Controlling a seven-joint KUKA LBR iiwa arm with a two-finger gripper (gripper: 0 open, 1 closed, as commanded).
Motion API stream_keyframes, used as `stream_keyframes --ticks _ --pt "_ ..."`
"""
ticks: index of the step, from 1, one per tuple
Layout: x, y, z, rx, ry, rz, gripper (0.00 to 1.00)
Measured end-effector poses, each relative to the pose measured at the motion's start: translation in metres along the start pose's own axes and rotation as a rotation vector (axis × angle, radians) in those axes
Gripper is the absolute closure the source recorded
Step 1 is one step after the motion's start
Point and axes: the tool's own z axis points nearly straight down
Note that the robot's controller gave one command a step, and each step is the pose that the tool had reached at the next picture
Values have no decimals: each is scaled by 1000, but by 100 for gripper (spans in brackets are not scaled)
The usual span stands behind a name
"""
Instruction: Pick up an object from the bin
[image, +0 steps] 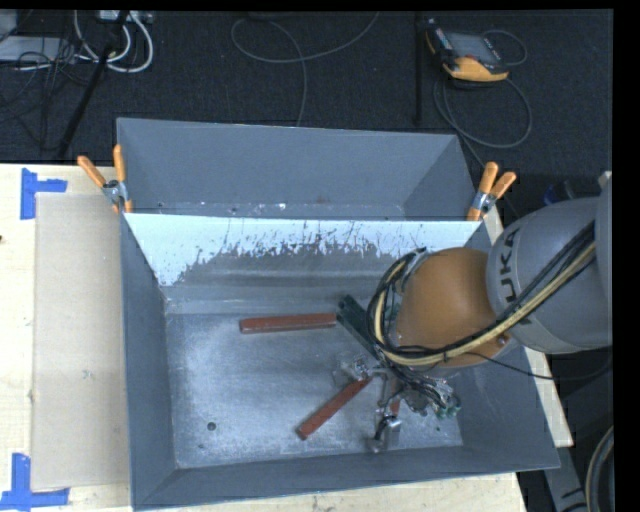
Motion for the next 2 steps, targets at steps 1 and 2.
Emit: stream_keyframes --ticks 1,2 --pt "-2 -1 -1 3 -4 -1 100" --pt "3 1 -177 6 -15 23 100"
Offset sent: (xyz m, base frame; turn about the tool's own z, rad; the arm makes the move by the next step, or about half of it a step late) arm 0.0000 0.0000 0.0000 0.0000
